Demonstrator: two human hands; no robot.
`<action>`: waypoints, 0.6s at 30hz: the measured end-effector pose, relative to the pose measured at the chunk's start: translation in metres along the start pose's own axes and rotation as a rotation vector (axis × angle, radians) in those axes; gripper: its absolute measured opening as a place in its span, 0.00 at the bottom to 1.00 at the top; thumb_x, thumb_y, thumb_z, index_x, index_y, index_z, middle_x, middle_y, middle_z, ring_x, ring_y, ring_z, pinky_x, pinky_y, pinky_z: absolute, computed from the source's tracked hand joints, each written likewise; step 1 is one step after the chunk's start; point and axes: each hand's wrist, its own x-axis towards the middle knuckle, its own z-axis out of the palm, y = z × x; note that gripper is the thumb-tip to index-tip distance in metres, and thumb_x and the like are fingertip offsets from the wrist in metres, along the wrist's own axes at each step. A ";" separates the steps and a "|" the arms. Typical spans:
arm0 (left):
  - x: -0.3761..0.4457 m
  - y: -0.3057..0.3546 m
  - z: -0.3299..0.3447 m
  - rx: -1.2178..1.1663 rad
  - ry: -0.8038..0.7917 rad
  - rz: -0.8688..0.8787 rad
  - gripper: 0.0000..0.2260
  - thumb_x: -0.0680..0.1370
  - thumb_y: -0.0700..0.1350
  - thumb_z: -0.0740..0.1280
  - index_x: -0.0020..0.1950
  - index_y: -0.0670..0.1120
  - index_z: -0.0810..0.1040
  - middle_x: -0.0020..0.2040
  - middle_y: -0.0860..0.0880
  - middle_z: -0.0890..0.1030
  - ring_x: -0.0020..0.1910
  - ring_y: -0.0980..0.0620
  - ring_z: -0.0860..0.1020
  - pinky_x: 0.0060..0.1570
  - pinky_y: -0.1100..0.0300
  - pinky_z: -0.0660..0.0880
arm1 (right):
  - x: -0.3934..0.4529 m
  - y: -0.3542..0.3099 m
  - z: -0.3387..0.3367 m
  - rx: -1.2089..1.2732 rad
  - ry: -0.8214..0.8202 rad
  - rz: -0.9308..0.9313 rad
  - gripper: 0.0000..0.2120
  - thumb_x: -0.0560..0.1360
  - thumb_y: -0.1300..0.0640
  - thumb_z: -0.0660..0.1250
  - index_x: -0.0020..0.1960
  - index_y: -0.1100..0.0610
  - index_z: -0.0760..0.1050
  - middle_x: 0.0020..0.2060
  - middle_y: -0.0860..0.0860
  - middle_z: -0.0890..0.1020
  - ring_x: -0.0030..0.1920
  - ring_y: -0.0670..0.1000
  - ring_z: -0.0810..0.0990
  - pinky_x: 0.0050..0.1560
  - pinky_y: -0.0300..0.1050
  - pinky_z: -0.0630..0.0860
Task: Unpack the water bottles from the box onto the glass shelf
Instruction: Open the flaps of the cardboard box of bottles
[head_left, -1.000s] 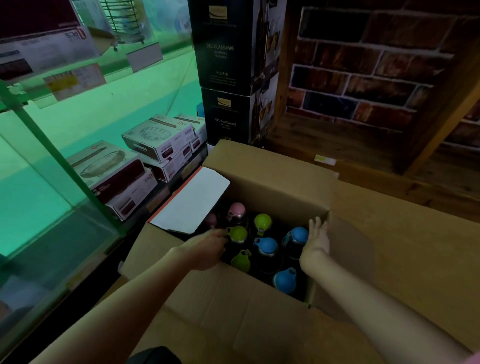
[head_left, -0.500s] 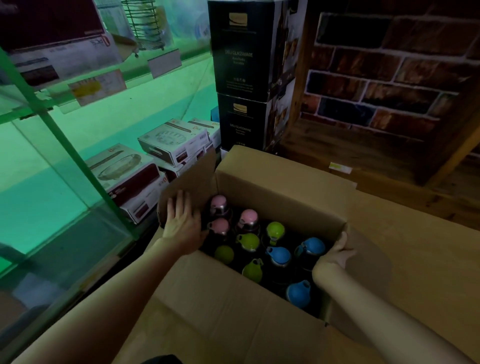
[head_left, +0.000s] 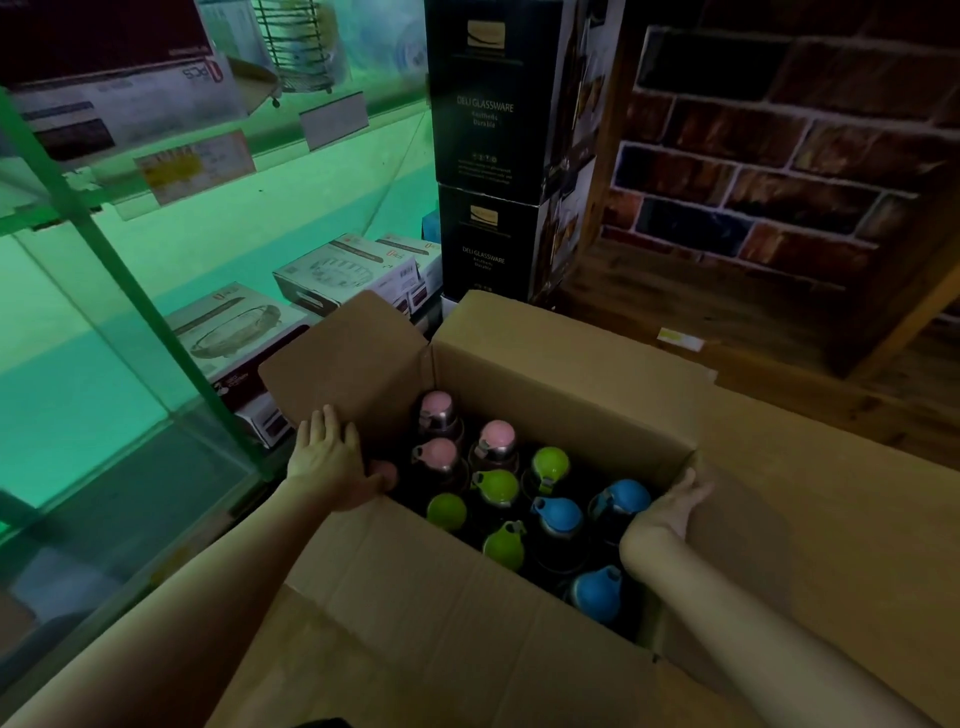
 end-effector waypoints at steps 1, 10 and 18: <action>-0.001 0.002 0.000 0.005 0.021 0.014 0.39 0.76 0.66 0.56 0.77 0.41 0.51 0.77 0.36 0.44 0.77 0.40 0.43 0.76 0.47 0.43 | 0.000 -0.001 0.000 0.003 0.015 -0.006 0.38 0.77 0.46 0.63 0.77 0.59 0.47 0.76 0.64 0.48 0.74 0.69 0.43 0.70 0.71 0.50; -0.003 0.040 0.004 -0.033 -0.014 0.131 0.36 0.77 0.63 0.56 0.77 0.43 0.50 0.78 0.42 0.46 0.78 0.43 0.44 0.75 0.45 0.46 | -0.013 0.002 0.008 0.313 0.188 -0.310 0.35 0.79 0.46 0.59 0.78 0.53 0.43 0.77 0.62 0.46 0.75 0.65 0.38 0.71 0.69 0.42; -0.019 0.088 0.007 -0.189 0.086 0.430 0.29 0.76 0.53 0.64 0.74 0.48 0.59 0.71 0.45 0.62 0.72 0.44 0.61 0.69 0.46 0.62 | -0.013 0.004 0.006 0.491 0.287 -0.392 0.39 0.77 0.48 0.63 0.78 0.53 0.43 0.77 0.58 0.48 0.77 0.60 0.40 0.73 0.63 0.45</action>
